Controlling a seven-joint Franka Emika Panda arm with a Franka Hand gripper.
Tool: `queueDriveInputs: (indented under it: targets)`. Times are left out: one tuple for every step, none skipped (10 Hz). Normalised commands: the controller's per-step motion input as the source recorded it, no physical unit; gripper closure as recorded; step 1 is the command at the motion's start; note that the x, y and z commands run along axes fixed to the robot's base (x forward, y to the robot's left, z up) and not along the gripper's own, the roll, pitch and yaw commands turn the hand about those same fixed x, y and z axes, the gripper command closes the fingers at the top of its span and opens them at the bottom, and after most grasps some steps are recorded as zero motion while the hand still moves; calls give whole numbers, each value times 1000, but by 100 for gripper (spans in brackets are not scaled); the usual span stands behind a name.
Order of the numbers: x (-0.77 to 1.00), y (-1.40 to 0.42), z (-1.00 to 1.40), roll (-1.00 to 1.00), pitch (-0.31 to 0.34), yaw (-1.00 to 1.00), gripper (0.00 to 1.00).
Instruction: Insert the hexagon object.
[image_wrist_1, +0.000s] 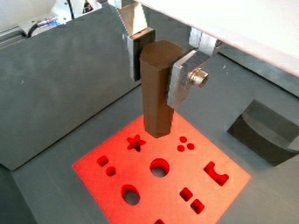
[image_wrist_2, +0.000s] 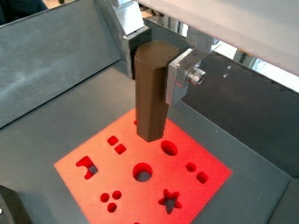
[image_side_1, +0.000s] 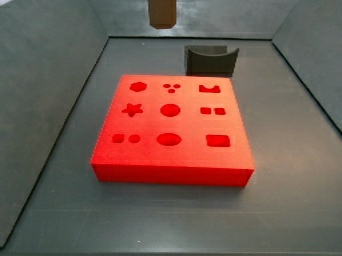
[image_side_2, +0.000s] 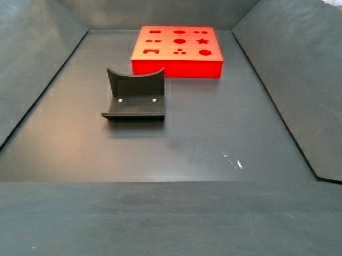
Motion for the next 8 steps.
queueDriveInputs:
  targets:
    - [149, 214, -214, 0, 59, -486, 100]
    - [134, 229, -300, 0, 109, -800, 100]
    - [140, 191, -286, 0, 99, -834, 100]
    - [100, 297, -286, -9, 91, -723, 100]
    - [-26, 566, -249, -134, 23, -334, 100]
    - [0, 483, -329, -189, 41, -391, 100]
    - [17, 291, -306, -161, 31, -589, 100]
    - [60, 137, -306, -107, 36, -783, 100]
